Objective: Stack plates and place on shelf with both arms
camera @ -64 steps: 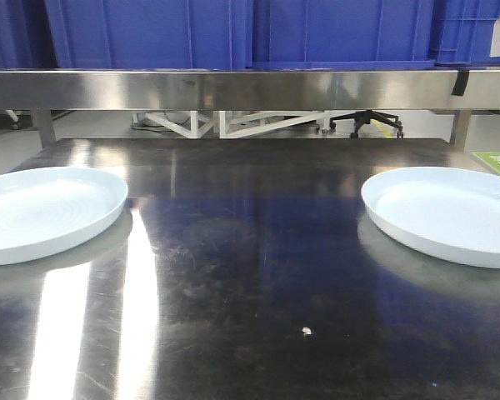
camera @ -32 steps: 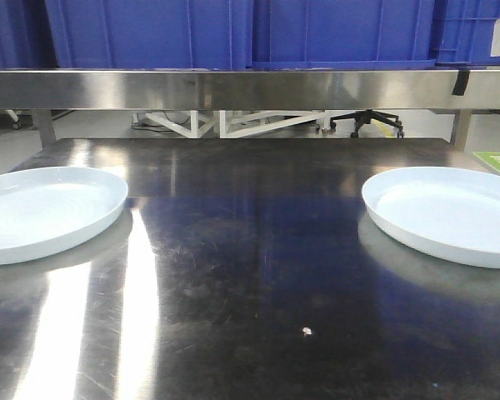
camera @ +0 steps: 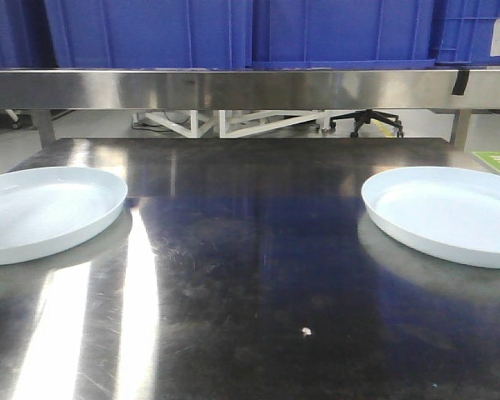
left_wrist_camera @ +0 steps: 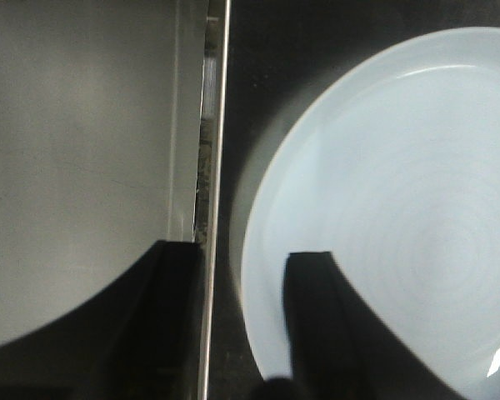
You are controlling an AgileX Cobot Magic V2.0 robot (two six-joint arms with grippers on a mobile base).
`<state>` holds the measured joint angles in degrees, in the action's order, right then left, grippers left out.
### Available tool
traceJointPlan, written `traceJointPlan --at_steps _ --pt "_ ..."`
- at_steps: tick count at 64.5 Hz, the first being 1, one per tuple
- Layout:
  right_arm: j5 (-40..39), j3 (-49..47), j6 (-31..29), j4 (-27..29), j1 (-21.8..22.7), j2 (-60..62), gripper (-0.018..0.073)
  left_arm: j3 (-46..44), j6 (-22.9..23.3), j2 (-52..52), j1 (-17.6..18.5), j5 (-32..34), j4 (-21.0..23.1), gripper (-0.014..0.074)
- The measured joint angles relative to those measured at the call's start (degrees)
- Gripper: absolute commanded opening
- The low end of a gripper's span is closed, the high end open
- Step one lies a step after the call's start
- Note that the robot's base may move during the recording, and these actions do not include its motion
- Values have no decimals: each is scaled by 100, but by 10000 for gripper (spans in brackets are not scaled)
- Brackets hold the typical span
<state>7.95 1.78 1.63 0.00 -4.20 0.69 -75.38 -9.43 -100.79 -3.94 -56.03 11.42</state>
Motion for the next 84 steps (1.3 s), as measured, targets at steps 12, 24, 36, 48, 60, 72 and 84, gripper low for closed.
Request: traceJointPlan --at_steps 12,24,36,48,60,72,84 --pt "0 0 0 0 0 0 48 -10 0 -238 11 -14 0 381" --pt "0 0 0 0 0 0 48 -10 0 -427 64 -23 -13 381" --pt "0 0 0 0 0 0 48 -10 0 -475 95 -23 -74 381" --pt "0 0 0 0 0 0 48 -23 0 -520 95 -23 -132 379" --pt "0 0 0 0 0 0 48 -23 0 -520 95 -23 -145 259" --pt "0 0 0 0 0 0 48 -23 0 -520 95 -81 -145 77" --pt "0 0 0 0 0 0 48 -75 0 -520 95 -302 -105 83"
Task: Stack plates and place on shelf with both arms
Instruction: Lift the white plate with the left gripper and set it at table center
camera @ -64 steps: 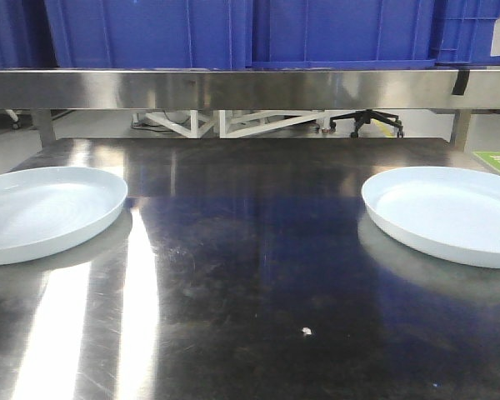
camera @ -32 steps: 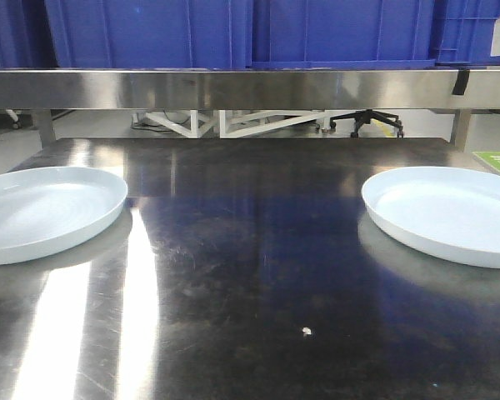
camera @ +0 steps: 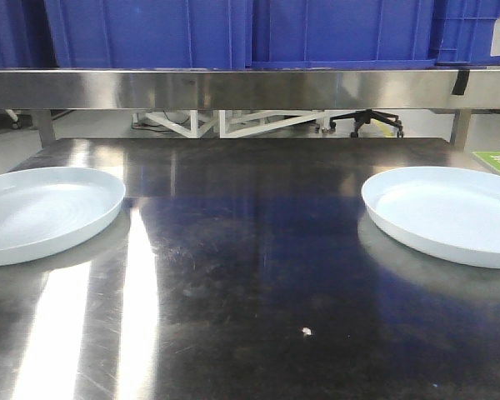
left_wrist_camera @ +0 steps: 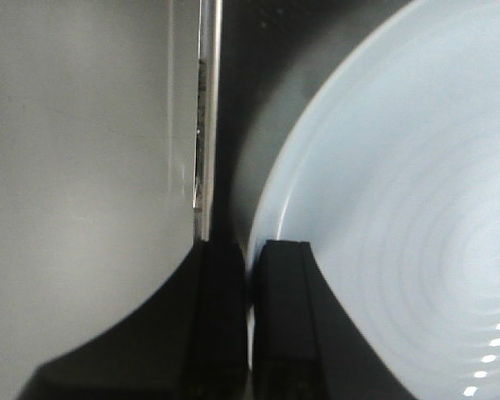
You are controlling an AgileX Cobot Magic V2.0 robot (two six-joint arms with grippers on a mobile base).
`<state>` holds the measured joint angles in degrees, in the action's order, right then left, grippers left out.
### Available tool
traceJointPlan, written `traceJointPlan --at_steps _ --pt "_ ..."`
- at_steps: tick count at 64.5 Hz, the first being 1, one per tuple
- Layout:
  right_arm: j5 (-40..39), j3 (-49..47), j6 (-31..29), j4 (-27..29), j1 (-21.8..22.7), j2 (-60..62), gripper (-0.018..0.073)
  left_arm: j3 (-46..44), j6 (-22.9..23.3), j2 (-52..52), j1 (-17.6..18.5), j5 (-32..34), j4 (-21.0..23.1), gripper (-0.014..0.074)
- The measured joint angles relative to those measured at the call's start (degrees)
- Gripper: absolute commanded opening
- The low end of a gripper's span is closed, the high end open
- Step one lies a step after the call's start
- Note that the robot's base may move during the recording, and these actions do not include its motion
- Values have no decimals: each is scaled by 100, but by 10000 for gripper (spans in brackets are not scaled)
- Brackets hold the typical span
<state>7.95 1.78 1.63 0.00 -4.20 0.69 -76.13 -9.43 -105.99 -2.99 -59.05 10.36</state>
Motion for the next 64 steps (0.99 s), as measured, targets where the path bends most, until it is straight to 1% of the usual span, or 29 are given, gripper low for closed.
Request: traceJointPlan --at_steps 8,11,19,28,31,38,48,55,60,64 --pt "0 0 0 0 0 0 48 -254 0 0 0 -373 165 83" --pt "0 0 0 0 0 0 48 -428 0 0 0 -563 335 83" --pt "0 0 0 0 0 0 48 -845 0 0 23 -919 961 83" --pt "0 0 0 0 0 0 48 -1093 0 0 236 -995 1423 83" --pt "0 0 0 0 0 0 48 -1119 0 0 349 -995 1520 83" --pt "0 0 0 0 0 0 48 -1112 0 -9 738 -984 1622 83" --pt "0 0 0 0 0 0 48 -1112 0 -48 1439 -801 1710 83" --pt "0 0 0 0 0 0 48 -1112 -12 -172 1815 -697 1734 83" --pt "0 0 0 0 0 0 48 -1112 -70 -307 2002 -593 1734 86" --pt "0 0 0 0 0 0 48 -1112 -105 -405 2106 -467 1720 113"
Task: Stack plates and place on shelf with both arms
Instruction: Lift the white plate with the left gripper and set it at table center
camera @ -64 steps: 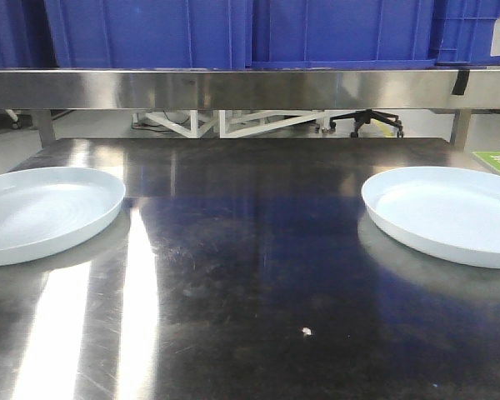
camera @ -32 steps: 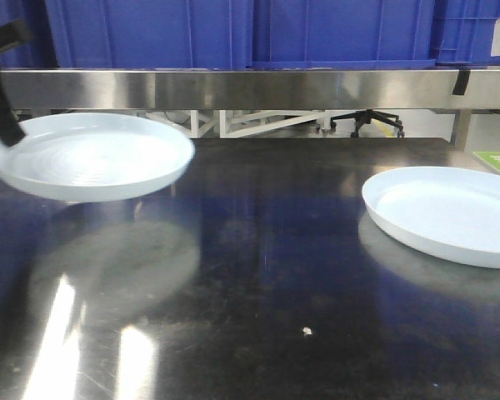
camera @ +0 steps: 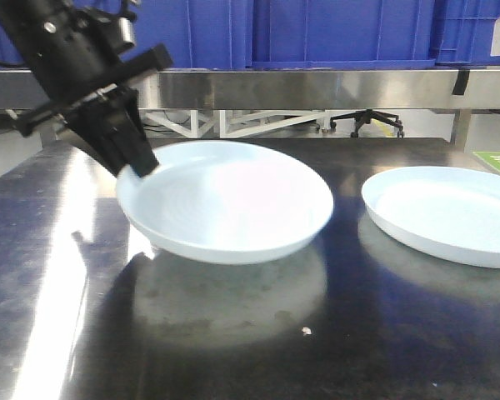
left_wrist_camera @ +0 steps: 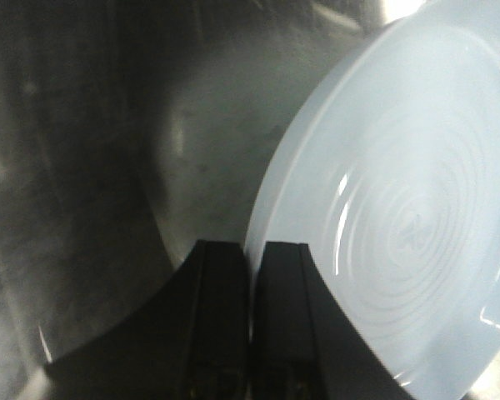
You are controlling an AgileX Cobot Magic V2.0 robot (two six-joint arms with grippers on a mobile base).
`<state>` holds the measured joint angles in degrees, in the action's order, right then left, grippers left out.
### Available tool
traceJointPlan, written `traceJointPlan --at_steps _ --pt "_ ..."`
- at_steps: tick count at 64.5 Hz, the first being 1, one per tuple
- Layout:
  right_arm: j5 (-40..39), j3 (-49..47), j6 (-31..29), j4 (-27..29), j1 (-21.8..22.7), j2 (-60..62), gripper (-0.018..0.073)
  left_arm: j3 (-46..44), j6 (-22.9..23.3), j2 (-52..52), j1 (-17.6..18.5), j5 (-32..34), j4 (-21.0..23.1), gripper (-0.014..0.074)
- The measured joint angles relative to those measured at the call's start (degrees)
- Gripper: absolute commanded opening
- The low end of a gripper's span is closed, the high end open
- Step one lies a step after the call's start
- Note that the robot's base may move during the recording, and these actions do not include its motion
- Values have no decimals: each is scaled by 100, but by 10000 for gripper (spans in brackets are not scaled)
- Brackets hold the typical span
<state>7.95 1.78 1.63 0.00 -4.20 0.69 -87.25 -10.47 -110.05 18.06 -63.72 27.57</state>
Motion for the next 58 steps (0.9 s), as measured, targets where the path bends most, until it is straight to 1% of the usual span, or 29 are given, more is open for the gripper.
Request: traceJointPlan --at_steps 4,13,15,19,28,35,40,43,53,58 --pt "0 0 0 0 0 0 48 0 -11 -53 60 119 -31 164" --pt "0 0 0 0 0 0 48 -9 -25 -51 82 247 -53 321" --pt "0 0 0 0 0 0 48 -9 -35 -51 82 257 -64 335" --pt "0 0 0 0 0 0 48 -9 -38 -35 107 257 -146 338" --pt "0 0 0 0 0 0 48 91 -38 160 246 309 -546 326" --pt "0 0 0 0 0 0 48 411 -38 527 388 601 -842 322" --pt "0 0 0 0 0 0 48 879 -42 918 483 1133 -1078 290" --pt "0 0 0 0 0 0 48 1330 -42 1247 533 1700 -1216 262" --pt "0 0 0 0 0 0 48 2655 -42 2181 553 3334 -1330 177" --pt "0 0 0 0 0 0 48 3176 -51 2618 553 3949 -1356 136"
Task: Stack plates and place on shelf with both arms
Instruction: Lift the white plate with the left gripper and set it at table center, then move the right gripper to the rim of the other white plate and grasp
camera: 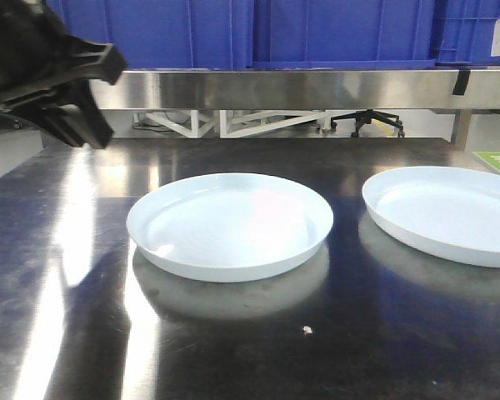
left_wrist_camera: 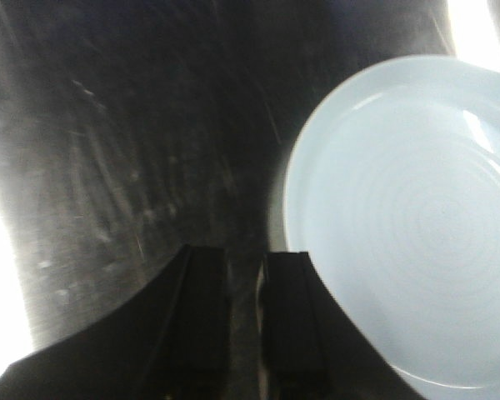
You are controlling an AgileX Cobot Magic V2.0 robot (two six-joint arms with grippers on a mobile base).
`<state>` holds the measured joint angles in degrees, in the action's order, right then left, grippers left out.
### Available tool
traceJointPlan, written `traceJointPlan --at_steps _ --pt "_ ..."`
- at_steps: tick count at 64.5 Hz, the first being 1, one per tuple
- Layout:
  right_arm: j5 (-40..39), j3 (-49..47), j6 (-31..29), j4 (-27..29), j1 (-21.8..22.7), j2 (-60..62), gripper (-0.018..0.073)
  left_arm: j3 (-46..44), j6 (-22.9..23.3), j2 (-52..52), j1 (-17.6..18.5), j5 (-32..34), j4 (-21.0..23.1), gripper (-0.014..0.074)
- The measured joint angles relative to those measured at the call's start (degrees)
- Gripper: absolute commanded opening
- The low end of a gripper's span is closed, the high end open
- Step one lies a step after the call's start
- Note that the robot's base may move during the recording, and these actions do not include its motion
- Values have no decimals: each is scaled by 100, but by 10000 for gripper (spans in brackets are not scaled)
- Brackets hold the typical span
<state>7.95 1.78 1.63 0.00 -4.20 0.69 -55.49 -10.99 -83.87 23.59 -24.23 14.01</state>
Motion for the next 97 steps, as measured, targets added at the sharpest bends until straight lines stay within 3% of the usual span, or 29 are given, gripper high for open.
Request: traceJointPlan --at_steps 6,29,38,47,55,72,97 --pt "0 0 0 0 0 0 48 660 0 514 5 580 0 80" --pt "0 0 0 0 0 0 48 2427 0 2593 5 1936 0 82" --pt "0 0 0 0 0 0 48 3031 0 3424 -221 2316 0 82" --pt "0 0 0 0 0 0 48 3497 0 4151 -612 2386 -14 82" --pt "0 0 0 0 0 0 48 3742 0 4857 -1025 2423 -310 82" --pt "0 0 0 0 0 0 48 3829 0 5850 -1617 2230 -456 82" --pt "0 0 0 0 0 0 48 3829 0 6263 -1789 2094 -456 82"
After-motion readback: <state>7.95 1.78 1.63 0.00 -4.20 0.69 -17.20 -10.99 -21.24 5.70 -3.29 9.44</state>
